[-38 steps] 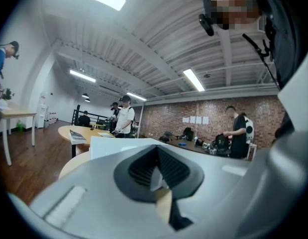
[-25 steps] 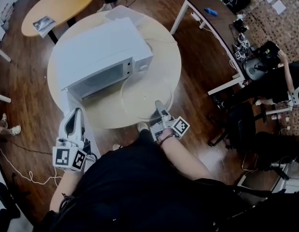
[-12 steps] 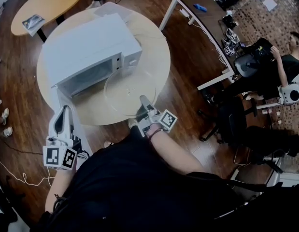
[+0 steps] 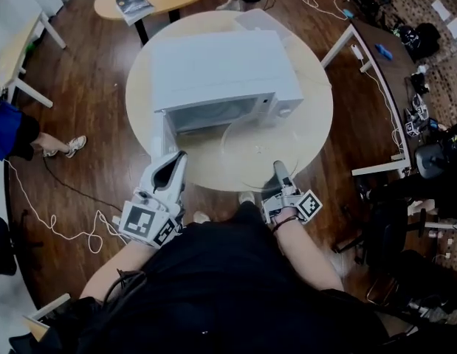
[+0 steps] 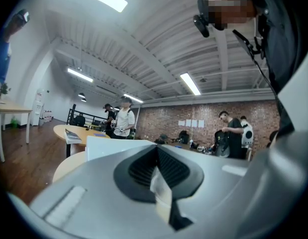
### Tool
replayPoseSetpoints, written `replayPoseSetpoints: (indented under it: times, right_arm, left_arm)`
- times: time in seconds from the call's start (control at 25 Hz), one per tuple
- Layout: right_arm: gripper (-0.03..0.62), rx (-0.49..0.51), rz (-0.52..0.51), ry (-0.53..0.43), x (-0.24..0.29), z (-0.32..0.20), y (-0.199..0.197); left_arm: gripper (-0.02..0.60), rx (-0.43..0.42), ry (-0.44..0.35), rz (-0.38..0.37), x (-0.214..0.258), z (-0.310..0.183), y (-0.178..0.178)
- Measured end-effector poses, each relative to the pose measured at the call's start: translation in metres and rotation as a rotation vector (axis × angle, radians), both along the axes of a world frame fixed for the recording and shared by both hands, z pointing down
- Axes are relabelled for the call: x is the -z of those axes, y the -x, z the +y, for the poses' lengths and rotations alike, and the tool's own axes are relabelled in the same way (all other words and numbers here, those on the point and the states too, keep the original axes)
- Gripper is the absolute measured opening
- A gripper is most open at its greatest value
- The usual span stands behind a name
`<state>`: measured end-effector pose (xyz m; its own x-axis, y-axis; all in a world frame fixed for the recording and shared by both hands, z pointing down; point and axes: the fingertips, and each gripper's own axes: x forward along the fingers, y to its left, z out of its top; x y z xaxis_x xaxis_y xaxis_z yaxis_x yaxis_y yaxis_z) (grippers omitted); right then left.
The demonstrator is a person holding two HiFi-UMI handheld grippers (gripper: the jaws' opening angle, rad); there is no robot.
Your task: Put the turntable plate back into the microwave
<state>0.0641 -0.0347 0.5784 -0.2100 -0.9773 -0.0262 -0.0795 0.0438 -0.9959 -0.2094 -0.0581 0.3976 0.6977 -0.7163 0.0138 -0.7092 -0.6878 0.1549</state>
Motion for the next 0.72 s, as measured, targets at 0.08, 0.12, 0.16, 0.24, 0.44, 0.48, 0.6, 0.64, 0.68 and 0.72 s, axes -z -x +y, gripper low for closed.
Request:
replayPoseSetpoints:
  times: [0.08,0.12,0.16,0.24,0.44,0.48,0.6,0.64,0.68,0.72]
  right_arm:
    - [0.034,0.012,-0.003,0.0,0.0,-0.003,0.005]
    - [0.034,0.021,-0.003,0.0,0.0,-0.004,0.007]
    - [0.034,0.03,-0.001,-0.001,0.0,-0.006,0.01]
    - [0.034,0.05,0.003,-0.004,0.001,-0.008,0.014]
    - [0.034,0.09,0.003,-0.017,0.005,-0.017,0.027]
    - [0.034,0.096,0.002,-0.02,0.006,-0.017,0.029]
    - [0.034,0.111,0.002,-0.02,0.006,-0.017,0.034]
    - [0.034,0.116,0.0,-0.018,0.006,-0.017,0.036]
    - [0.034,0.121,-0.004,-0.019,0.007,-0.017,0.038]
    - [0.034,0.125,-0.008,-0.021,0.008,-0.017,0.04]
  left_arm:
    - [0.006,0.005,0.003,0.007,0.0,0.0,0.002]
    - [0.006,0.007,0.004,0.009,0.0,0.0,0.002]
    - [0.006,0.008,0.004,0.009,0.0,0.001,0.002]
    - [0.006,0.007,0.0,0.008,0.0,0.003,0.001]
    - [0.006,0.006,-0.007,0.006,0.001,0.005,0.0]
    - [0.006,0.005,-0.007,0.005,0.001,0.005,-0.001]
    - [0.006,-0.005,-0.007,0.004,0.001,0.007,-0.004]
    - [0.006,-0.007,-0.007,0.004,0.001,0.007,-0.006]
    - [0.006,-0.007,-0.007,0.005,0.002,0.007,-0.007]
    - [0.006,-0.008,-0.007,0.005,0.002,0.007,-0.008]
